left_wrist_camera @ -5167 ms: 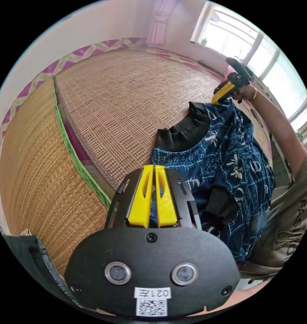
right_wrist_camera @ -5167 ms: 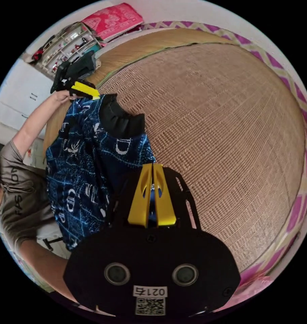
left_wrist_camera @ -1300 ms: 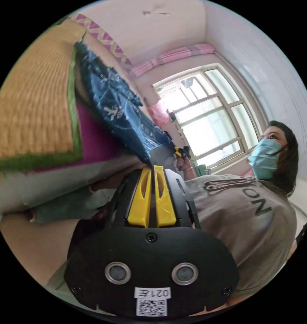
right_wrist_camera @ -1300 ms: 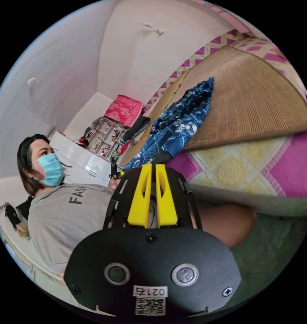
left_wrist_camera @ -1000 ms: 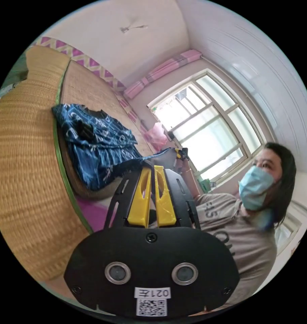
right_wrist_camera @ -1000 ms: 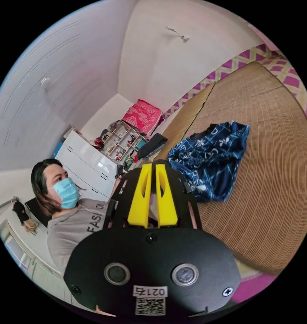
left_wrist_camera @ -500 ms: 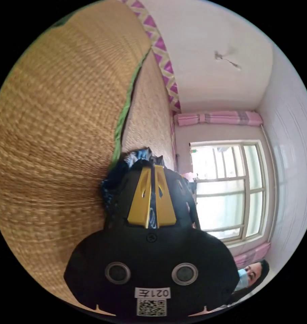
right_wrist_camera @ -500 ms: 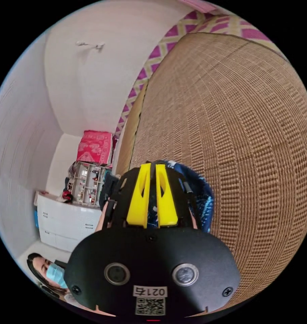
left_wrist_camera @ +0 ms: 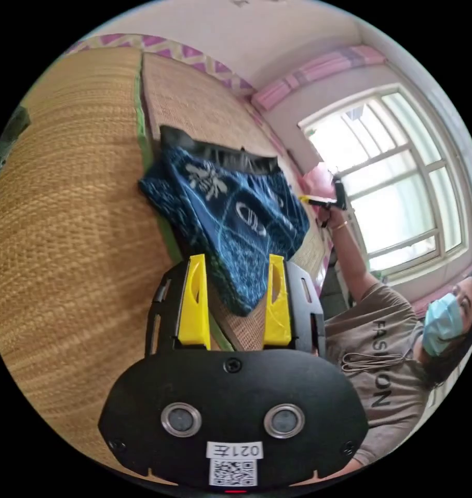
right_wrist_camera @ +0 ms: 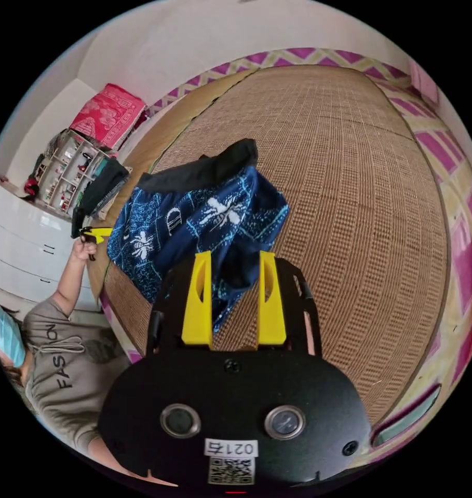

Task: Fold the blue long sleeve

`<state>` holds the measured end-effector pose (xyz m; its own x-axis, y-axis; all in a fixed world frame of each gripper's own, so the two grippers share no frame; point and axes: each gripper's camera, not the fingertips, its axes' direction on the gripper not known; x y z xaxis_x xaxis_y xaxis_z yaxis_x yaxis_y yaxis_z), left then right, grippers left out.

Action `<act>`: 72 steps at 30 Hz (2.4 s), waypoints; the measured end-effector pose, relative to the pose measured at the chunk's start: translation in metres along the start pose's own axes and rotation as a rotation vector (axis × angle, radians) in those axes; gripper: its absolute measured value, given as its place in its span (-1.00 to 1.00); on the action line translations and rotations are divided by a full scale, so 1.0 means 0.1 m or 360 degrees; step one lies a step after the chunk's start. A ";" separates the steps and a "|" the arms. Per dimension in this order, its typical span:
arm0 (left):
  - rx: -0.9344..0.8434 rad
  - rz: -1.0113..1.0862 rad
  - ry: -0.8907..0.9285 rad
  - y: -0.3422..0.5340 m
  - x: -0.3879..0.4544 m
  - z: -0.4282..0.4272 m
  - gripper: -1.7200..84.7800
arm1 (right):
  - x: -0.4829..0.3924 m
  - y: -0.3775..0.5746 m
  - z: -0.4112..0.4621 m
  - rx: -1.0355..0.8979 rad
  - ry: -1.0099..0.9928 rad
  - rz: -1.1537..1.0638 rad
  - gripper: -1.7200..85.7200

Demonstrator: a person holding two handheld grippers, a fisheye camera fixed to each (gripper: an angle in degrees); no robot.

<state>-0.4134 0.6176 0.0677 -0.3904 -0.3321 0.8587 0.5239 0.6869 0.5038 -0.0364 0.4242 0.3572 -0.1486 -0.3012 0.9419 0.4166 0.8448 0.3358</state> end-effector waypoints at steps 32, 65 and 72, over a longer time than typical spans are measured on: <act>0.0536 0.0405 -0.0471 -0.20 2.85 -2.06 -0.82 | -2.75 3.28 -1.55 0.0629 -0.0154 0.0063 -0.82; 0.0007 0.0470 0.0168 1.06 5.67 -1.40 -0.95 | -3.05 1.67 -2.50 0.0270 0.0279 -0.0108 -0.95; 0.0042 0.0513 0.0347 1.14 5.77 -1.64 -0.82 | -3.03 1.94 -2.81 0.0257 0.0475 -0.0112 -0.83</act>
<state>-0.4553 0.3983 0.6360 -0.0372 -0.2240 0.9739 0.5729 0.7937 0.2044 0.3414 0.5553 0.1374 0.1071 -0.4570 0.8830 0.2638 0.8694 0.4179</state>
